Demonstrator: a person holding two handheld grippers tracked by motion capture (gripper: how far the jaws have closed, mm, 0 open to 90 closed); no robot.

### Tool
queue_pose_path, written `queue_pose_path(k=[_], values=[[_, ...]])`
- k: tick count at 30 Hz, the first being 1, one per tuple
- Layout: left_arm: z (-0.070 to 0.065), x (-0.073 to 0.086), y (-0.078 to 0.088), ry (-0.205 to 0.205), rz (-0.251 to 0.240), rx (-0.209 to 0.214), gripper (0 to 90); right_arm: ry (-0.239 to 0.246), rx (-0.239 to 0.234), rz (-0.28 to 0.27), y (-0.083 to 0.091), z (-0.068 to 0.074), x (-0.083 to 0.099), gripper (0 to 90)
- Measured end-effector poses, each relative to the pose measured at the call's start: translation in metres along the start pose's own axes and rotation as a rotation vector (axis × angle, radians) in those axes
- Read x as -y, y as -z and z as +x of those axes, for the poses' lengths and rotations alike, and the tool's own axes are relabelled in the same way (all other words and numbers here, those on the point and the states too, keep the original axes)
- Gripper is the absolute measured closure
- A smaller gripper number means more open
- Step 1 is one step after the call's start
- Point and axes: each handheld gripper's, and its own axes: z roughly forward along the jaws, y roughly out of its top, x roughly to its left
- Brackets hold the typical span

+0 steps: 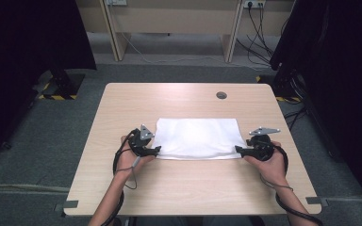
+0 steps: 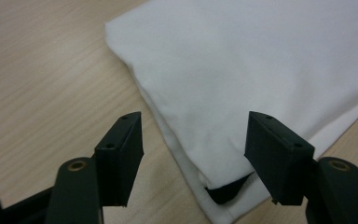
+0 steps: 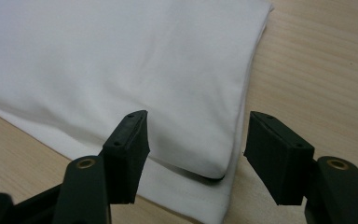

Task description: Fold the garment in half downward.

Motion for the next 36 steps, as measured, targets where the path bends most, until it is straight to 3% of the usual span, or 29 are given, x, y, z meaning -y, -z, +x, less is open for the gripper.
queue_pose_path(k=[6, 12, 26, 36], values=[[-0.001, 0.006, 0.012, 0.044, -0.039, 0.01, 26.4, -0.041, -0.008, -0.021, 0.009, -0.006, 0.003, 30.5], [0.001, 0.011, 0.026, 0.087, -0.095, 0.021, 23.3, -0.075, -0.021, -0.033, 0.016, -0.013, 0.011, 25.1], [0.007, 0.021, 0.041, 0.114, -0.129, 0.012, 21.7, -0.148, -0.046, -0.087, 0.038, -0.033, 0.029, 16.7], [0.008, 0.019, 0.044, 0.112, -0.13, 0.003, 21.6, -0.151, -0.042, -0.093, 0.042, -0.036, 0.035, 16.6]])
